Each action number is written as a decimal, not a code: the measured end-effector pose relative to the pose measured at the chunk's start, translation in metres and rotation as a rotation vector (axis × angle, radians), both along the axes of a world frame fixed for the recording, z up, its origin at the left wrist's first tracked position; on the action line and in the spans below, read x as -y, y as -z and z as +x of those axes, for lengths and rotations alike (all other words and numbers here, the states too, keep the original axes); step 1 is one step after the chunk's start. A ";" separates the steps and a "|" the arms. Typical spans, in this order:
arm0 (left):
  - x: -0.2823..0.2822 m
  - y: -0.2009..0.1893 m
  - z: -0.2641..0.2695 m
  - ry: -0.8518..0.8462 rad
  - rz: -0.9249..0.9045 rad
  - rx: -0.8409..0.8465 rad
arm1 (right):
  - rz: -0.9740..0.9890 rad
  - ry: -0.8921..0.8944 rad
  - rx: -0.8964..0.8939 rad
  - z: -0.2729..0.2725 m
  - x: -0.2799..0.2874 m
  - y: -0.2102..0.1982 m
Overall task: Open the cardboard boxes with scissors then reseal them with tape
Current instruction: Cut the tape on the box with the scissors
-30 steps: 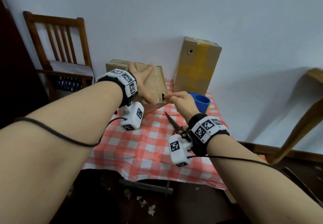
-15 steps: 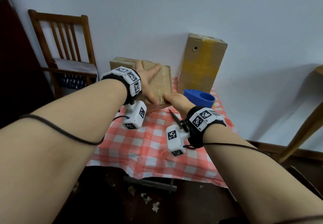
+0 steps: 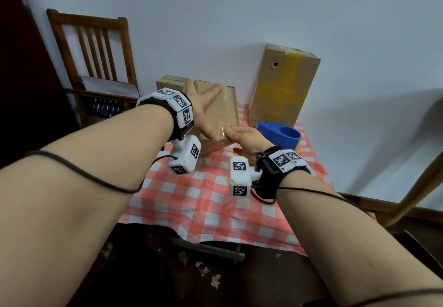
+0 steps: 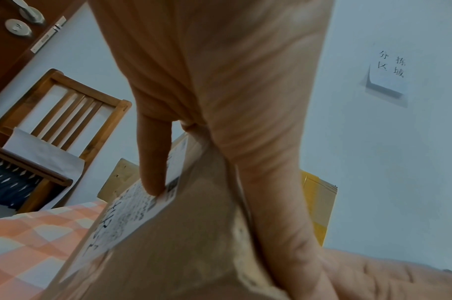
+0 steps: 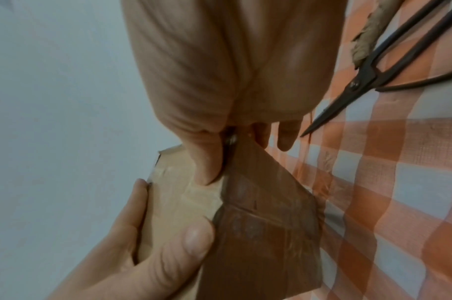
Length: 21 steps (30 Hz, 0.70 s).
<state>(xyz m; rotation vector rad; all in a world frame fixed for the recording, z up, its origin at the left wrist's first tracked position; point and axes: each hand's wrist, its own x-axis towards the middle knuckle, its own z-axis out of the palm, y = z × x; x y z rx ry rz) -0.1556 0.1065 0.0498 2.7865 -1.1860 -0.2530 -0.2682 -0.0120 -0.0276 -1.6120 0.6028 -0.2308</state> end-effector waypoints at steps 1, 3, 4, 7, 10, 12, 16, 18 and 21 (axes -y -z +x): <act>0.000 0.000 0.000 0.004 0.002 -0.002 | -0.003 0.008 -0.002 0.000 0.000 -0.002; 0.000 0.000 -0.001 0.004 -0.001 -0.005 | -0.026 0.053 -0.004 -0.002 0.001 -0.005; 0.000 0.000 -0.001 0.005 -0.007 -0.003 | -0.031 0.080 0.000 -0.003 0.002 -0.006; 0.002 0.001 -0.002 0.011 -0.021 -0.007 | -0.036 0.126 0.006 -0.010 -0.001 -0.011; 0.002 0.000 -0.002 0.002 -0.026 -0.018 | -0.045 0.160 0.019 -0.015 -0.001 -0.012; 0.001 -0.001 -0.002 -0.004 -0.024 -0.021 | -0.063 0.194 0.021 -0.013 -0.004 -0.016; -0.001 -0.001 -0.003 -0.021 -0.021 -0.017 | -0.149 0.296 0.020 -0.001 -0.007 -0.017; -0.004 -0.001 -0.003 -0.025 -0.026 -0.013 | -0.198 0.319 0.022 0.004 -0.006 -0.015; -0.006 0.000 -0.003 -0.023 -0.030 -0.016 | -0.208 0.257 0.012 -0.003 -0.006 -0.014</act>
